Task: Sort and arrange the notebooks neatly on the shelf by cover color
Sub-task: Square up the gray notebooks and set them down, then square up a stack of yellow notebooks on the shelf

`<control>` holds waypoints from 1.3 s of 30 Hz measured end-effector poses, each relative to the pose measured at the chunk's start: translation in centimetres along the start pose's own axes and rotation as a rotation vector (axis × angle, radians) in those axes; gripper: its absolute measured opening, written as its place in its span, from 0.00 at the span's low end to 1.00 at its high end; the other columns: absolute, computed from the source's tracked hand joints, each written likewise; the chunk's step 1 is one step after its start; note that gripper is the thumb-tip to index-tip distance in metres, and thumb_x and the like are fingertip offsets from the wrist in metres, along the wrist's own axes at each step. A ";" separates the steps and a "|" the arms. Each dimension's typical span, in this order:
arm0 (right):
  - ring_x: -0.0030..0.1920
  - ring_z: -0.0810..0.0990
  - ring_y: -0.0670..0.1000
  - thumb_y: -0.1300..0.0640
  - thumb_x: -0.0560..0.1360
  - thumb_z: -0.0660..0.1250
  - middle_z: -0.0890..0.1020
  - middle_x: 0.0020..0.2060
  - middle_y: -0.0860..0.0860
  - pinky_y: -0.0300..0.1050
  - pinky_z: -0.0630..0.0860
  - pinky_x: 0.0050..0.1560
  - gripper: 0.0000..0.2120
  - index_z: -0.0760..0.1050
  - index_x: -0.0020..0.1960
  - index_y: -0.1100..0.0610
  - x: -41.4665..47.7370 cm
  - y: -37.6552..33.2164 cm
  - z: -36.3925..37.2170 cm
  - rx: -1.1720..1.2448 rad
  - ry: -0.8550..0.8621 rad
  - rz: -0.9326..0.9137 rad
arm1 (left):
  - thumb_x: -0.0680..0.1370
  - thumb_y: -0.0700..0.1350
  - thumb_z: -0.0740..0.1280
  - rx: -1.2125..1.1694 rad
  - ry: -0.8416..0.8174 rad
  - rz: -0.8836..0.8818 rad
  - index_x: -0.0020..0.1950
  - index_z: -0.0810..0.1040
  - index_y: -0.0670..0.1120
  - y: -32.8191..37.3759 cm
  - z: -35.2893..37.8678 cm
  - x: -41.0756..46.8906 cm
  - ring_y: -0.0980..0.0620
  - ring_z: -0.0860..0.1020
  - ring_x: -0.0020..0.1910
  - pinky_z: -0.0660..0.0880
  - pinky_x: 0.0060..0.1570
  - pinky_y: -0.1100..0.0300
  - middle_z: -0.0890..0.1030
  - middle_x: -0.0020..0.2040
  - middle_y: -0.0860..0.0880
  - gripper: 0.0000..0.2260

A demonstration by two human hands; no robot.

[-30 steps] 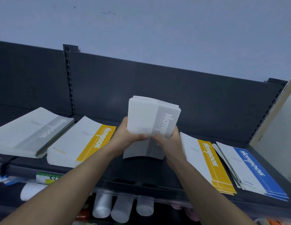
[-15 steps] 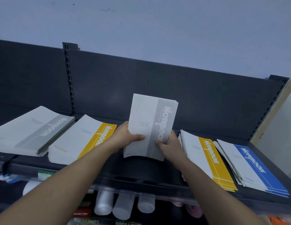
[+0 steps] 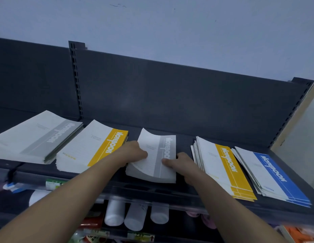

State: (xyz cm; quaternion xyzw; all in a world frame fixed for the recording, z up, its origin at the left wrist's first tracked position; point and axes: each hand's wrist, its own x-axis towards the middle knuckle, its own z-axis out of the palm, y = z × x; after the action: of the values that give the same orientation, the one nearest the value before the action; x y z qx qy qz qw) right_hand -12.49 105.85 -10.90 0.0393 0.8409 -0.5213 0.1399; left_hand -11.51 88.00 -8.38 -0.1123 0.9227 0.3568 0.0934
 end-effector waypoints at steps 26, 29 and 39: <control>0.59 0.75 0.55 0.47 0.75 0.67 0.76 0.59 0.54 0.46 0.73 0.54 0.21 0.73 0.64 0.56 -1.3 -1.3 -5.2 -0.580 0.439 -0.303 | 0.75 0.49 0.65 0.651 0.331 0.243 0.69 0.67 0.48 4.1 2.2 -0.6 0.44 0.61 0.70 0.60 0.67 0.47 0.64 0.69 0.44 0.22; 0.62 0.74 0.57 0.48 0.76 0.65 0.75 0.62 0.56 0.47 0.71 0.58 0.21 0.73 0.66 0.56 -1.0 0.2 -9.0 -0.643 0.483 -0.210 | 0.77 0.50 0.64 0.569 0.305 0.355 0.67 0.67 0.46 6.7 4.3 -0.8 0.44 0.64 0.68 0.63 0.64 0.50 0.67 0.67 0.44 0.20; 0.63 0.73 0.57 0.43 0.76 0.62 0.73 0.65 0.56 0.47 0.71 0.58 0.25 0.69 0.68 0.56 -0.2 5.4 -14.9 -0.859 0.233 -0.037 | 0.81 0.53 0.60 -0.063 -0.064 0.162 0.70 0.68 0.40 13.6 12.2 -1.1 0.45 0.72 0.65 0.70 0.58 0.58 0.71 0.69 0.43 0.23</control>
State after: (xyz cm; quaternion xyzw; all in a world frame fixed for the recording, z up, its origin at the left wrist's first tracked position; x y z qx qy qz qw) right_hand -14.03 121.50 -9.30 0.0210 0.9919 -0.1190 0.0383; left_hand -13.06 106.27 -8.28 -0.0286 0.9135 0.3957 0.0901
